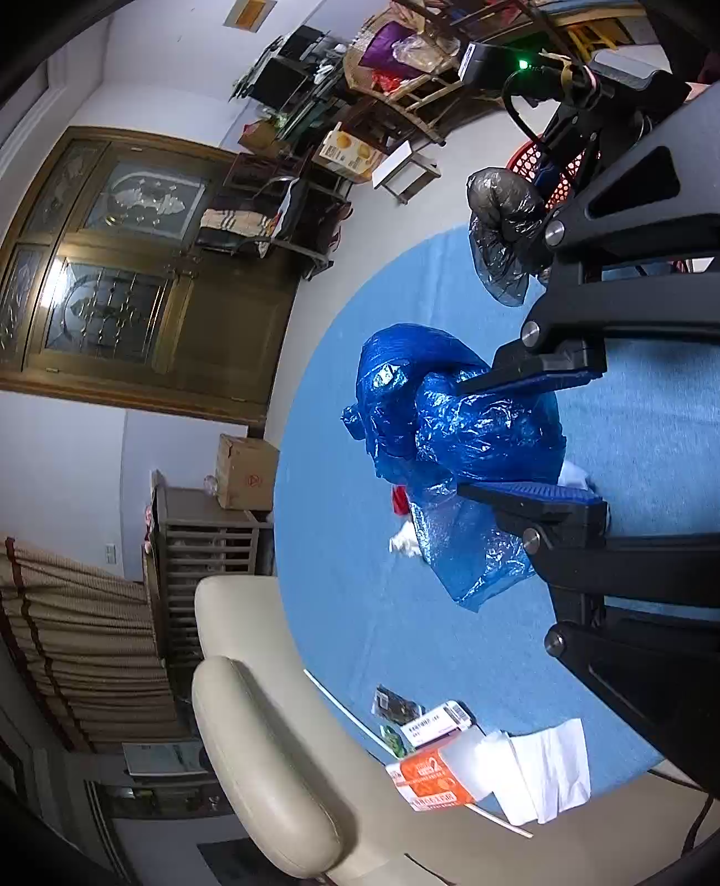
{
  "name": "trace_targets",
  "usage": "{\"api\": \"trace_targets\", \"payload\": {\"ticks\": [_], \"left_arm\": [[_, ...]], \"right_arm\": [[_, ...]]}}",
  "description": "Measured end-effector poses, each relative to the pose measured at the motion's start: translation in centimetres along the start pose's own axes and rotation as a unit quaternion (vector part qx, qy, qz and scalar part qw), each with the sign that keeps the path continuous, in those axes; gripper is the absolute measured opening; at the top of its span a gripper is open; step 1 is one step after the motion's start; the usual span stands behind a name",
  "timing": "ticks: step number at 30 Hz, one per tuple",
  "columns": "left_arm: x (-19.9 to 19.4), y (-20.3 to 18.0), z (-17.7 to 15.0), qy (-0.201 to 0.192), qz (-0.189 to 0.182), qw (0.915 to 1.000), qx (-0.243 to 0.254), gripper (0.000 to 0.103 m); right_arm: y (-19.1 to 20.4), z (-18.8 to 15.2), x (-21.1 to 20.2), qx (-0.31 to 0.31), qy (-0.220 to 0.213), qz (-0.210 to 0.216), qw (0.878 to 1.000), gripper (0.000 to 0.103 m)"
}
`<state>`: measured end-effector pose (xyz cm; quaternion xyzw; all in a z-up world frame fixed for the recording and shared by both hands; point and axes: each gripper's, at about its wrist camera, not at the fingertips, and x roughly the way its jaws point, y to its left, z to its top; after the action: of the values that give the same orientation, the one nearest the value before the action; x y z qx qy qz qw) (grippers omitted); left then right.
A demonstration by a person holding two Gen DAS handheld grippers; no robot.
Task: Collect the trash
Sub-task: 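Carry both bags over the red mesh wastebasket with both tools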
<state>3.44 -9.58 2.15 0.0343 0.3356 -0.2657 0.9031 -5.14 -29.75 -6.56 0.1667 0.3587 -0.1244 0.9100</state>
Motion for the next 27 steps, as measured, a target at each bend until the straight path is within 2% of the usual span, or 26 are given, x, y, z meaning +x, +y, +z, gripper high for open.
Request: {"api": "trace_targets", "payload": {"ticks": [27], "left_arm": [[2.2, -8.7, 0.3, 0.018, -0.069, 0.9945, 0.077, 0.029]], "right_arm": [[-12.3, 0.3, -1.8, 0.109, -0.013, -0.056, 0.992, 0.052]]}}
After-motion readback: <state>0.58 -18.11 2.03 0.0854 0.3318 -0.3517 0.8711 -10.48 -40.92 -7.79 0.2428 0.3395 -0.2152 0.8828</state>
